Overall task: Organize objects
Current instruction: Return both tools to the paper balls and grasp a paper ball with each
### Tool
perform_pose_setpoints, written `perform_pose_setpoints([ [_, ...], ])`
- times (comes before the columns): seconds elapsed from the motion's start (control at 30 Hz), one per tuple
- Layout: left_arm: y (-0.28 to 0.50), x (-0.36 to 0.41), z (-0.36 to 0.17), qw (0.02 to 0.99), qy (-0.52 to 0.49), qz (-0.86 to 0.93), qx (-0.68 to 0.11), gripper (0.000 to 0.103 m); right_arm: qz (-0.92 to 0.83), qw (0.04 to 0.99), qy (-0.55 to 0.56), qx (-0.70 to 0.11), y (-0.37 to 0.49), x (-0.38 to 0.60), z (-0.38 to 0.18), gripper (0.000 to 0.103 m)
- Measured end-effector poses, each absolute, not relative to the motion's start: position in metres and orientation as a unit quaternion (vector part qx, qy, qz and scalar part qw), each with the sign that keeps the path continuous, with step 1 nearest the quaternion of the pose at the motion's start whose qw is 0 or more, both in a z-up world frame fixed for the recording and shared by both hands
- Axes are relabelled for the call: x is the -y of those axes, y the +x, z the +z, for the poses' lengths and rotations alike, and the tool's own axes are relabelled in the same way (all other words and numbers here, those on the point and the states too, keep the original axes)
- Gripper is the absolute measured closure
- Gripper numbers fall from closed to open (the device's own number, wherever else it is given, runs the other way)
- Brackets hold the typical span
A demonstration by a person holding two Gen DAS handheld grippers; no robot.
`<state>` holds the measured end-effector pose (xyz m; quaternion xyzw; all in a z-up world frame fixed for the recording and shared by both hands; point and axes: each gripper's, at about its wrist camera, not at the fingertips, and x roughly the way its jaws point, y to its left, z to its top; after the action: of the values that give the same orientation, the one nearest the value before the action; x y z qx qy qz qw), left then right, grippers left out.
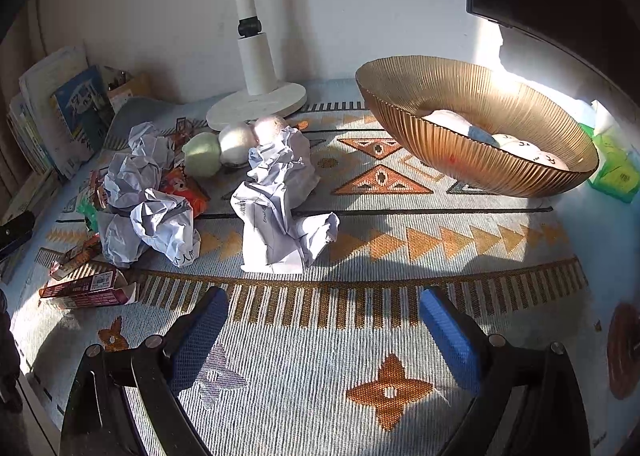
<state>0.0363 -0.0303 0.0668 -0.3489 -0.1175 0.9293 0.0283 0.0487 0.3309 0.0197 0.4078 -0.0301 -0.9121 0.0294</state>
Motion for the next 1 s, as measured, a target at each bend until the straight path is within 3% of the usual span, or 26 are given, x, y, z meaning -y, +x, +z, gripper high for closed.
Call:
perform_pose_setpoints([
  [0.13,0.03,-0.023,0.07,0.12,-0.357,0.922,0.085,0.005,-0.91,0.032,0.413,0.031,0.047,-0.332,0.019,0.007],
  [0.3,0.018,-0.081,0.057,0.183,-0.389,0.902,0.036,0.014,-0.911,0.032,0.411,0.032,0.047,-0.332,0.02,0.007],
  [0.47,0.002,-0.12,0.034,0.155,-0.424,0.892,-0.02,0.028,-0.912,0.035,0.407,0.034,0.048,-0.332,0.021,0.007],
  [0.57,-0.006,-0.123,0.023,0.139,-0.434,0.89,-0.013,0.041,-0.912,0.038,0.408,0.036,0.049,-0.332,0.02,0.006],
  [0.6,-0.008,-0.124,0.019,0.136,-0.44,0.888,-0.013,0.051,-0.911,0.039,0.41,0.037,0.048,-0.332,0.02,0.007],
  [0.7,-0.004,-0.12,0.023,0.137,-0.421,0.896,-0.011,0.053,-0.898,0.041,0.434,0.055,0.035,-0.336,0.016,0.007],
  [0.83,0.009,-0.12,0.031,0.153,-0.384,0.91,-0.012,0.053,-0.875,0.072,0.457,0.141,0.008,-0.348,0.008,0.006],
  [1.0,0.011,-0.115,0.034,0.151,-0.372,0.916,-0.001,0.053,-0.877,0.067,0.46,0.12,-0.012,-0.331,0.007,0.0],
])
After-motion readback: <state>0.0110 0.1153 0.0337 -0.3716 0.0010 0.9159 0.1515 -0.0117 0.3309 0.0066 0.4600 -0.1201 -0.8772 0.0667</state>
